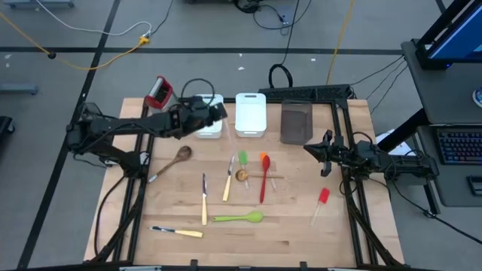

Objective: Pick & Place Kitchen Items
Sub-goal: Put the yellow spatula into the left white bin

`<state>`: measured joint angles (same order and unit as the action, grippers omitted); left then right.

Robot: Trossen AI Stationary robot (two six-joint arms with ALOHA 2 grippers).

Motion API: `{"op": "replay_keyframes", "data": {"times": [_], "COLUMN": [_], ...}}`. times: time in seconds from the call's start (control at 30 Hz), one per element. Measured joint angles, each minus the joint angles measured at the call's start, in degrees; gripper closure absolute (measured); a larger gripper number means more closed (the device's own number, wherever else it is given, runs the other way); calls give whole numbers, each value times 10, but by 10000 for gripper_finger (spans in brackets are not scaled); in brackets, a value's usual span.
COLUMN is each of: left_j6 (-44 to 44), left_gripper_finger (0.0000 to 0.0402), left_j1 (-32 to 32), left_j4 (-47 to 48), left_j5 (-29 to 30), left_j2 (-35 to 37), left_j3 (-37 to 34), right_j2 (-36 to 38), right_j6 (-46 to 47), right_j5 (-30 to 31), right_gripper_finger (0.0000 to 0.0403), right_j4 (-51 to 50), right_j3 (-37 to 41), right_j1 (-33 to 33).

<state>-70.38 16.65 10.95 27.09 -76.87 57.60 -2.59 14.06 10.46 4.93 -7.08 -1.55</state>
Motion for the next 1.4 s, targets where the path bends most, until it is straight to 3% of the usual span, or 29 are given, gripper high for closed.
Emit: {"op": "replay_keyframes", "data": {"times": [0.27,0.5,0.83,1.13,1.4], "left_j6": [-24,4,68,158,214], "left_gripper_finger": [385,385,385,385,385], "left_j1": [77,141,165,181,228], "left_j4": [73,113,133,299,385], "left_j5": [-58,-122,-149,-127,-173], "left_j2": [0,0,0,-73,-189], "left_j3": [0,0,1,150,261], "right_j2": [0,0,0,0,0], "right_j6": [0,-2,-2,-2,4], "right_j5": [0,2,2,2,0], "right_gripper_finger": [399,399,399,399,399], "right_j4": [0,0,0,0,0], "right_j3": [0,0,0,0,0], "right_j1": [0,0,0,0,0]}}
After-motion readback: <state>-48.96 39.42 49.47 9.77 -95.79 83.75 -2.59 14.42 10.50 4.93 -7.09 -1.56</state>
